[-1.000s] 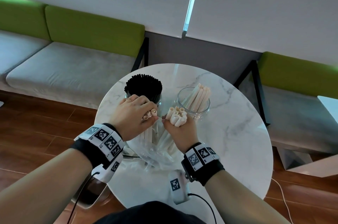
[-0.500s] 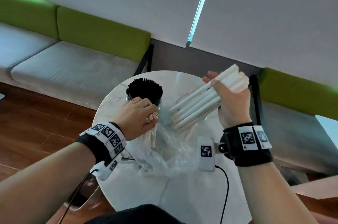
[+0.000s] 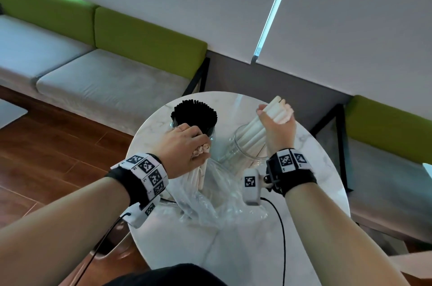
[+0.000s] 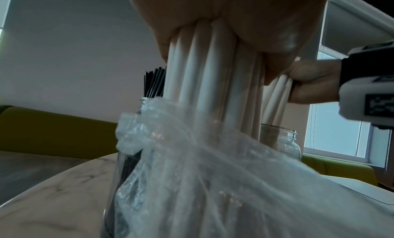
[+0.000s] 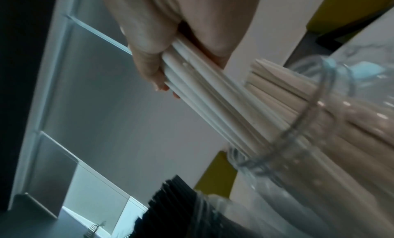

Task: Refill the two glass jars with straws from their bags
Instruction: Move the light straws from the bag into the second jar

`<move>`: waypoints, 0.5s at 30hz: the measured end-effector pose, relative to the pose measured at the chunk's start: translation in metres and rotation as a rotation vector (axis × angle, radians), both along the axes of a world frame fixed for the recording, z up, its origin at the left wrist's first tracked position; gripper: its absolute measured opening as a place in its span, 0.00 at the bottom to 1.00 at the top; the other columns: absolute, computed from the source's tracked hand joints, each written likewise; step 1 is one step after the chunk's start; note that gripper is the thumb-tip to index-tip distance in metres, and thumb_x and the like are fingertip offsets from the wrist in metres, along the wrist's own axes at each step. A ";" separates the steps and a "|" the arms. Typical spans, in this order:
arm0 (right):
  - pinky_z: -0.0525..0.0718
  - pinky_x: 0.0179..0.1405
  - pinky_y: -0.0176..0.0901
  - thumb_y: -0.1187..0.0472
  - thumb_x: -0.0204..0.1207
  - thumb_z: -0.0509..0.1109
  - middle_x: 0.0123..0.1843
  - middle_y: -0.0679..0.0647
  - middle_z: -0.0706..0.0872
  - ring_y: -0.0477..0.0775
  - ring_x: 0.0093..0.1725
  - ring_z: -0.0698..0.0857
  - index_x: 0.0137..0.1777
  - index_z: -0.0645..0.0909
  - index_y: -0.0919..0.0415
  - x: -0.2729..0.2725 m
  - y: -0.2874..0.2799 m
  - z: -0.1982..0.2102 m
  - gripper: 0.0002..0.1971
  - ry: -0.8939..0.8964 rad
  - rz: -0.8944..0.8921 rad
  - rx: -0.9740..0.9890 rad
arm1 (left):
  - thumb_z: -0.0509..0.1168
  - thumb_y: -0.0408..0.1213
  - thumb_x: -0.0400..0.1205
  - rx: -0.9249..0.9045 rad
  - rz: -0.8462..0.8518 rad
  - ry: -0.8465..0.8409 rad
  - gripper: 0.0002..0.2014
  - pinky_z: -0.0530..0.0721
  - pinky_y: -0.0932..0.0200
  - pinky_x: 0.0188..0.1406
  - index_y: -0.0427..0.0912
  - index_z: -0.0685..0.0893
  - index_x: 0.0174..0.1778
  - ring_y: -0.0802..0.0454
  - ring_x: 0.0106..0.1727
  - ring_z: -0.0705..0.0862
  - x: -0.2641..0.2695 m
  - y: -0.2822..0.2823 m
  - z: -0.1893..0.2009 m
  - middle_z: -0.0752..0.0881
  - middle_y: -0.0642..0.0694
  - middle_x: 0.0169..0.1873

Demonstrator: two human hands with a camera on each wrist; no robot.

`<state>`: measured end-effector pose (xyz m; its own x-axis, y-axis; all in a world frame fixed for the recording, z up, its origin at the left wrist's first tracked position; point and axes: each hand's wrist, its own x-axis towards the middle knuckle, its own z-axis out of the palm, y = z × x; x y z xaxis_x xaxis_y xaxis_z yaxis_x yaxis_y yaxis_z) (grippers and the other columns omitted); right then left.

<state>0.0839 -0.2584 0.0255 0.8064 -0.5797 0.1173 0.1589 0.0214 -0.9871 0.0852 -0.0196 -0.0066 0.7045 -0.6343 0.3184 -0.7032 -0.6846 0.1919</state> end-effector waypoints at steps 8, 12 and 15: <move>0.78 0.57 0.31 0.62 0.74 0.76 0.52 0.51 0.88 0.46 0.54 0.84 0.62 0.76 0.59 0.008 0.013 -0.040 0.19 0.169 0.131 -0.217 | 0.55 0.56 0.77 -0.002 0.011 -0.027 0.13 0.68 0.64 0.43 0.58 0.81 0.49 0.51 0.46 0.80 -0.002 0.001 0.000 0.82 0.57 0.46; 0.75 0.53 0.22 0.65 0.77 0.70 0.56 0.51 0.85 0.41 0.53 0.82 0.58 0.79 0.58 0.007 0.011 -0.042 0.11 0.100 0.091 -0.496 | 0.56 0.53 0.77 -0.030 0.004 0.021 0.11 0.79 0.58 0.48 0.58 0.82 0.49 0.51 0.47 0.79 0.000 0.000 -0.002 0.82 0.56 0.47; 0.67 0.53 0.16 0.67 0.79 0.67 0.57 0.50 0.81 0.43 0.52 0.78 0.57 0.82 0.61 0.007 0.008 -0.048 0.09 0.114 0.197 -0.824 | 0.57 0.50 0.77 -0.047 0.011 0.046 0.10 0.82 0.52 0.47 0.58 0.82 0.49 0.50 0.47 0.79 0.000 -0.001 -0.003 0.82 0.56 0.47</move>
<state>0.0908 -0.2508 -0.0224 0.9159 -0.1932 0.3519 0.1264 -0.6933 -0.7095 0.0851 -0.0208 -0.0094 0.7257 -0.6119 0.3144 -0.6856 -0.6816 0.2558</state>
